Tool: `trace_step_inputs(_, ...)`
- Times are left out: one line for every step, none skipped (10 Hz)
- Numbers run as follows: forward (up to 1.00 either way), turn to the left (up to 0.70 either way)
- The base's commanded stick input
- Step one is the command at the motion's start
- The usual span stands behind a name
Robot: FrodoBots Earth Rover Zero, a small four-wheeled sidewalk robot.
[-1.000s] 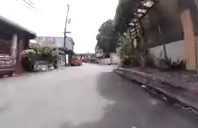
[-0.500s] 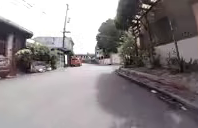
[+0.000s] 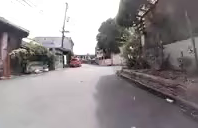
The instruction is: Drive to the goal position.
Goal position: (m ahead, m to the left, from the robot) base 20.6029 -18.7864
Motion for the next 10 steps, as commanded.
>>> trace_step_inputs(1.00,0.00)
trace_step_inputs(1.00,0.00)
trace_step_inputs(1.00,0.00)
trace_step_inputs(1.00,0.00)
trace_step_inputs(1.00,0.00)
trace_step_inputs(1.00,0.00)
trace_step_inputs(1.00,0.00)
trace_step_inputs(1.00,0.00)
trace_step_inputs(1.00,0.00)
trace_step_inputs(1.00,0.00)
